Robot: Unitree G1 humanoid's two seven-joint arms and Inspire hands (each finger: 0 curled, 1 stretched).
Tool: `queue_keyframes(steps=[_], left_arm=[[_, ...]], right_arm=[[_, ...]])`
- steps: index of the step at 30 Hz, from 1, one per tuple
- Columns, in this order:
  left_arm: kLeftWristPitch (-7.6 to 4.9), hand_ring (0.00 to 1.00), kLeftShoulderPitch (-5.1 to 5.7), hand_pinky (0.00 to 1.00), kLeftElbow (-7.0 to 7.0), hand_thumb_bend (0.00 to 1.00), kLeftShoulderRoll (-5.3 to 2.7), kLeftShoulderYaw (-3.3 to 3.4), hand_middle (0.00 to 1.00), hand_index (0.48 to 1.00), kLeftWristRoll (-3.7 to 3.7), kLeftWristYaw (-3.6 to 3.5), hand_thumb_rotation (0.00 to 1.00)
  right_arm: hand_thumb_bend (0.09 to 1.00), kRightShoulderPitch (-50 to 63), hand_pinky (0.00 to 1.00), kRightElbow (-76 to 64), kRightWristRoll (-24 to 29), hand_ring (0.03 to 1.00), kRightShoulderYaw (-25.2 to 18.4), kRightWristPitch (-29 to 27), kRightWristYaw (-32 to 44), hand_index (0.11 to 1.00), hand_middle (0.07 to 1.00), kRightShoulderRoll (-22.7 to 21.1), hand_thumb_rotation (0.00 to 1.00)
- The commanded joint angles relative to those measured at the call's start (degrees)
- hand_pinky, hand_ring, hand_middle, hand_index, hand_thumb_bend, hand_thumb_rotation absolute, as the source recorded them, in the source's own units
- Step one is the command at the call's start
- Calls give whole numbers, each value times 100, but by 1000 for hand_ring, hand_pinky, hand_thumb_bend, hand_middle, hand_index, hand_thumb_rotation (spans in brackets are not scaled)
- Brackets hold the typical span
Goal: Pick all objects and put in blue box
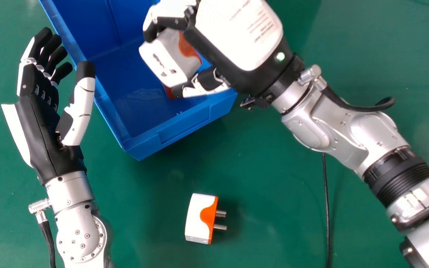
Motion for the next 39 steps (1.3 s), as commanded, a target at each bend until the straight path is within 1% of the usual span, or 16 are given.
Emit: queue_keyframes(steps=[1, 4, 7, 9, 12, 15, 20, 24, 25, 26, 29, 30, 31, 32, 36, 39], left_arm=[[-85, 799, 22, 767, -114, 655, 21, -8, 820, 804, 5, -33, 452], [-96, 799, 34, 766, -127, 656, 34, -7, 819, 803, 54, -9, 451], [-96, 799, 46, 768, -145, 658, 33, -11, 819, 803, 48, -18, 451], [-117, 799, 45, 768, -128, 658, 46, -11, 819, 803, 57, -22, 451], [-104, 799, 52, 767, -139, 657, 43, -13, 819, 803, 33, -39, 451], [-103, 799, 60, 766, -139, 656, 59, -5, 820, 802, 67, -16, 451], [-89, 799, 57, 767, -147, 658, 45, -6, 820, 802, 4, -48, 451], [-96, 798, 67, 767, -147, 659, 49, -1, 819, 801, 39, -29, 451], [-88, 798, 70, 766, -150, 660, 47, -1, 820, 802, 26, -37, 453], [-96, 798, 69, 766, -141, 660, 51, 2, 820, 802, 39, -27, 453], [-90, 797, 82, 768, -145, 664, 45, 2, 818, 801, 29, -31, 458], [-97, 797, 85, 768, -136, 664, 51, 2, 818, 801, 36, -31, 458], [-103, 798, 86, 770, -126, 666, 59, 5, 818, 801, 67, -12, 460], [-107, 798, 87, 770, -117, 666, 63, 8, 818, 801, 80, -1, 460], [-121, 797, 78, 771, -91, 667, 52, 1, 818, 800, -7, -57, 459], [-122, 796, 74, 769, -86, 668, 63, 5, 817, 799, 1, -61, 459]], right_arm=[[496, -312, 314, 155, 23, 454, 29, -13, -218, 486, 526, 50, 0], [495, -388, 314, 413, 0, 456, 83, -19, -273, 484, 529, 102, 0], [495, -467, 315, 687, -38, 457, 167, -25, -372, 481, 534, 145, 0], [495, -527, 315, 850, -91, 457, 249, -2, -478, 481, 534, 163, 0], [495, -595, 319, 1023, -137, 458, 355, 25, -616, 481, 534, 189, 0], [496, -676, 329, 1298, -181, 458, 510, 31, -801, 483, 530, 272, 0], [495, -805, 324, 1566, -193, 459, 649, 22, -942, 483, 538, 384, 0], [495, -916, 322, 1762, -174, 461, 695, 30, -941, 481, 540, 483, 0], [494, -941, 321, 1810, -172, 462, 703, 46, -943, 480, 541, 509, 0], [494, -963, 321, 1857, -162, 462, 707, 56, -932, 480, 541, 533, 0], [495, -1027, 321, 1991, -164, 461, 739, 130, -950, 484, 541, 607, 0], [495, -1049, 321, 2037, -174, 461, 752, 164, -972, 484, 541, 634, 0], [495, -1070, 321, 2083, -190, 462, 767, 221, -989, 485, 541, 663, 0], [495, -1096, 321, 2139, -209, 462, 787, 279, -1014, 485, 541, 696, 0], [495, -1219, 320, 2373, -234, 461, 874, 493, -1105, 489, 541, 838, 0], [495, -1331, 320, 2545, -221, 460, 910, 644, -1174, 492, 538, 983, 0]])
